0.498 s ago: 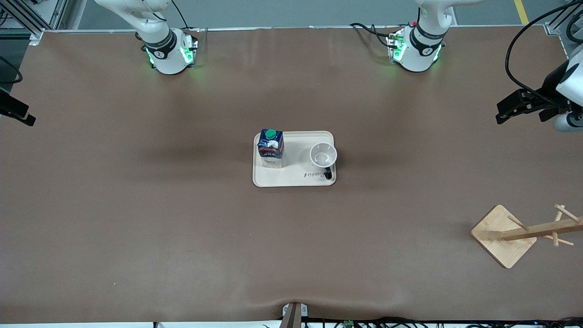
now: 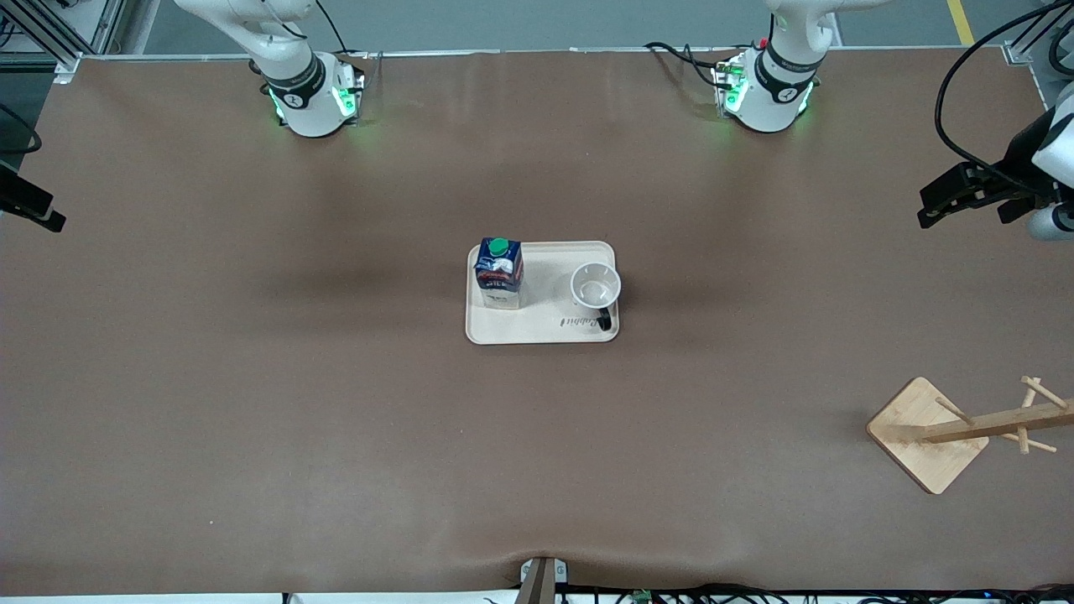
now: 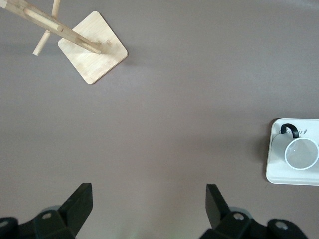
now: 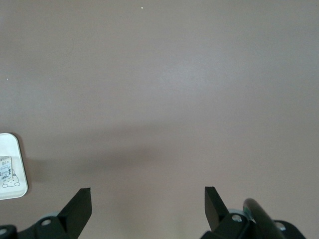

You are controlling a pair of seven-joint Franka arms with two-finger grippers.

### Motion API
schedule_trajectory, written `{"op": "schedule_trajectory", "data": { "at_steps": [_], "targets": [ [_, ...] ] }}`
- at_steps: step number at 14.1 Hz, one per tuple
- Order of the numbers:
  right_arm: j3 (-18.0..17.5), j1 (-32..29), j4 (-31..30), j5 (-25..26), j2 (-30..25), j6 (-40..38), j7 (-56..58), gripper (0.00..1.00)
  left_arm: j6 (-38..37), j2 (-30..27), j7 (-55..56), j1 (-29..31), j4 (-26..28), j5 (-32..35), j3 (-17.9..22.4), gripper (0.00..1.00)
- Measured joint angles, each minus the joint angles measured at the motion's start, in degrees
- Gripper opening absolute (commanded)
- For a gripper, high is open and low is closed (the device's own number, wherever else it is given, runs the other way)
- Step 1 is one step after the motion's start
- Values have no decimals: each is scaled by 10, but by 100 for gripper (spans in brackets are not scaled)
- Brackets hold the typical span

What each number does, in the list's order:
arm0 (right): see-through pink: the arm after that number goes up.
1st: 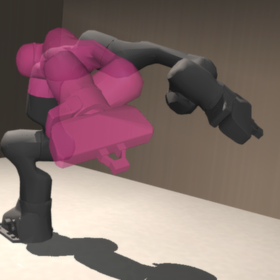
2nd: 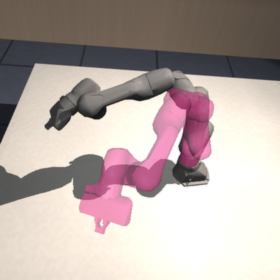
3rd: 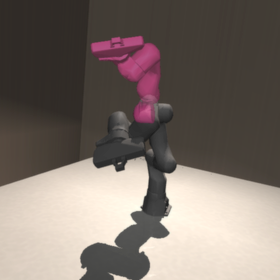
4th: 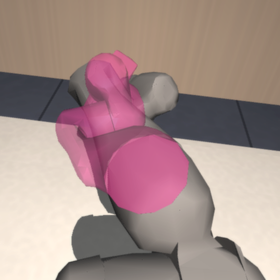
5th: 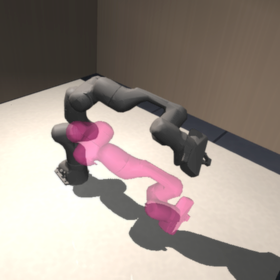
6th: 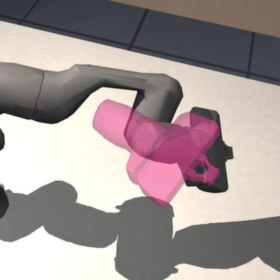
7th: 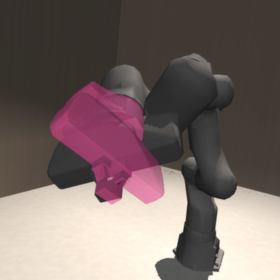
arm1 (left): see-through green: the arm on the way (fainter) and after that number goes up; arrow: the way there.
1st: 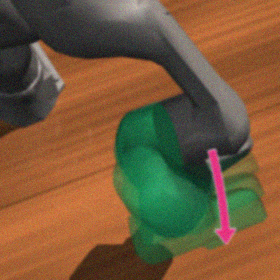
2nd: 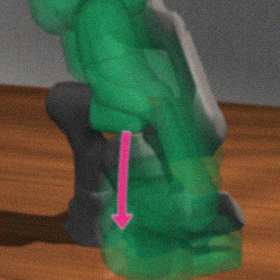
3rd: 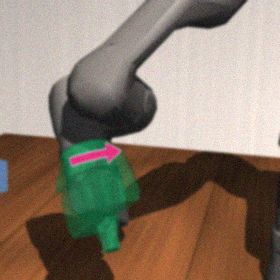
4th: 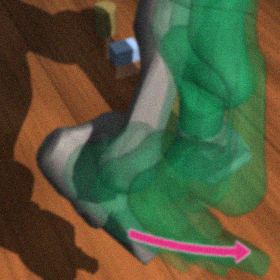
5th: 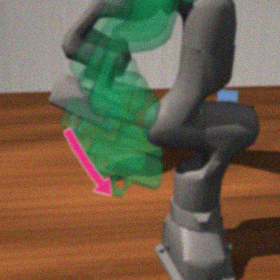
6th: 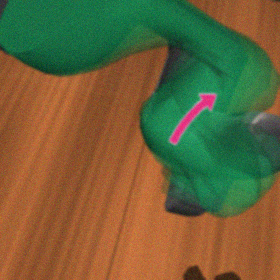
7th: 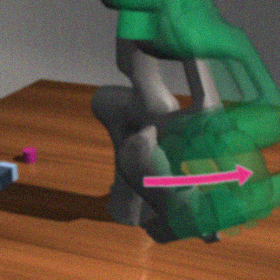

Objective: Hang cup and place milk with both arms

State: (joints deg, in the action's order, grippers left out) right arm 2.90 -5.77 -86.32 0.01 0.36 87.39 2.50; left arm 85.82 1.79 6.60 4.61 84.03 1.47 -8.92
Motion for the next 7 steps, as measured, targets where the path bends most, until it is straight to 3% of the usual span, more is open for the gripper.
{"op": "schedule_trajectory", "data": {
  "at_steps": [7],
  "targets": [
    [0,0,0,0,0,0,0,100,2,7,15,-3,5,3,-3,100]
  ]
}}
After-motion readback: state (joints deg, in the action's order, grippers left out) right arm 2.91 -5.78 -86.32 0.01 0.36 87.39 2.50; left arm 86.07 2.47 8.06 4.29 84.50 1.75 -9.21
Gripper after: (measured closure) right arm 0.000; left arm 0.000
